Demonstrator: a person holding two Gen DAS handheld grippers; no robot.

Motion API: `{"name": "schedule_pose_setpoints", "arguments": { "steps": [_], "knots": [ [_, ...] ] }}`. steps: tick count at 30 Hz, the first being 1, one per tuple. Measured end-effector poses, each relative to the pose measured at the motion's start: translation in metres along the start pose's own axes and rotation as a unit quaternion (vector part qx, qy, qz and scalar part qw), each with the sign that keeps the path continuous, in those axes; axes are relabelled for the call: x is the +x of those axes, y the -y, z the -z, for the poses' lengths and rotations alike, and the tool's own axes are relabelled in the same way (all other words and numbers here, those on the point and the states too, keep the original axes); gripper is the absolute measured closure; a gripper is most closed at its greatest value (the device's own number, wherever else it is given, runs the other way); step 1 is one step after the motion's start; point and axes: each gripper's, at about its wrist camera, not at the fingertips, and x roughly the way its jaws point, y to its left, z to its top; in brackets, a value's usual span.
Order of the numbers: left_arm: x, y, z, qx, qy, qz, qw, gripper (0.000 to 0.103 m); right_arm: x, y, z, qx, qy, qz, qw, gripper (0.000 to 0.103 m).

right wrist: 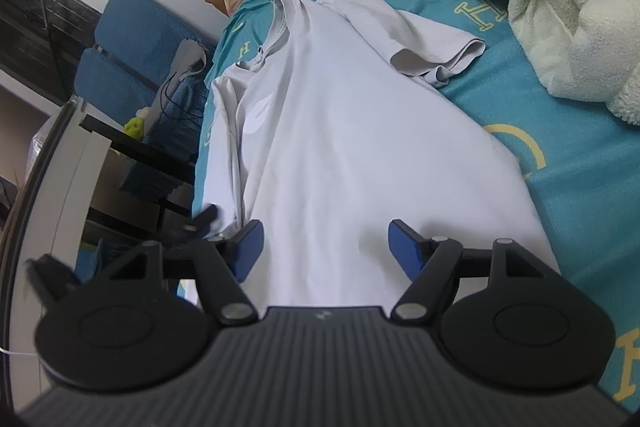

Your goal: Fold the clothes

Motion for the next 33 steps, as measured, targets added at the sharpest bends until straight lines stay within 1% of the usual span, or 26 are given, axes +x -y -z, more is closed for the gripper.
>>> {"name": "schedule_pose_setpoints", "arguments": {
  "steps": [1,4,6,8,11,12,13,14,16,17,18,19,21,23,26,28,30,33],
  "knots": [
    [-0.008,-0.006,-0.002,-0.023,0.014,0.002,0.9996,0.044,0.0,0.0,0.0,0.001,-0.001,-0.001,1.0,0.031],
    [-0.022,-0.029,-0.01,-0.085,0.045,-0.021,0.9951,0.04,0.002,0.001,0.001,0.006,-0.005,-0.004,1.0,0.031],
    [-0.019,-0.044,-0.012,-0.108,0.043,-0.044,0.9923,0.04,0.003,0.001,0.001,0.005,-0.006,-0.003,1.0,0.031],
    [-0.013,-0.053,-0.01,-0.12,0.031,-0.049,0.9911,0.042,0.005,0.001,0.001,0.006,-0.008,-0.002,1.0,0.031],
    [-0.004,-0.057,-0.005,-0.122,0.016,-0.049,0.9912,0.044,0.006,0.003,0.001,0.008,-0.01,-0.001,1.0,0.031],
    [0.001,-0.056,-0.004,-0.118,0.011,-0.046,0.9919,0.047,0.006,0.004,0.001,0.009,-0.01,-0.001,1.0,0.031],
    [0.005,-0.054,-0.002,-0.112,0.006,-0.044,0.9927,0.054,0.007,0.004,0.001,0.011,-0.012,-0.001,1.0,0.031],
    [0.008,-0.052,-0.001,-0.106,-0.001,-0.043,0.9935,0.057,0.008,0.005,0.001,0.014,-0.014,-0.002,1.0,0.031],
    [0.015,-0.048,0.003,-0.092,-0.011,-0.041,0.9948,0.072,0.009,0.006,0.002,0.018,-0.017,-0.003,1.0,0.031],
    [0.014,-0.045,0.004,-0.083,-0.008,-0.046,0.9954,0.076,0.01,0.006,0.002,0.018,-0.018,-0.003,1.0,0.031],
    [0.014,-0.044,0.005,-0.076,-0.002,-0.051,0.9958,0.088,0.01,0.006,0.002,0.018,-0.019,-0.002,1.0,0.031],
    [0.012,-0.043,0.005,-0.072,0.003,-0.053,0.996,0.095,0.01,0.006,0.003,0.018,-0.019,-0.002,1.0,0.031],
    [0.006,-0.043,0.003,-0.073,0.016,-0.054,0.9958,0.098,0.011,0.007,0.003,0.018,-0.019,-0.001,1.0,0.031],
    [-0.005,-0.041,-0.002,-0.074,0.041,-0.058,0.9947,0.099,0.011,0.006,0.003,0.013,-0.018,0.002,1.0,0.031],
    [-0.026,-0.044,-0.022,-0.088,0.086,-0.058,0.9908,0.099,0.013,0.006,0.002,0.008,-0.013,0.01,1.0,0.031],
    [-0.039,-0.045,-0.046,-0.068,0.113,-0.064,0.9892,0.099,0.013,0.007,0.002,0.006,-0.01,0.013,1.0,0.031],
    [-0.047,-0.052,-0.078,-0.033,0.133,-0.088,0.9866,0.099,0.014,0.007,0.001,0.0,-0.006,0.017,1.0,0.031],
    [-0.05,-0.08,-0.129,-0.011,0.154,-0.133,0.9791,0.099,0.016,0.006,-0.001,-0.01,0.0,0.023,1.0,0.031]
  ]
}}
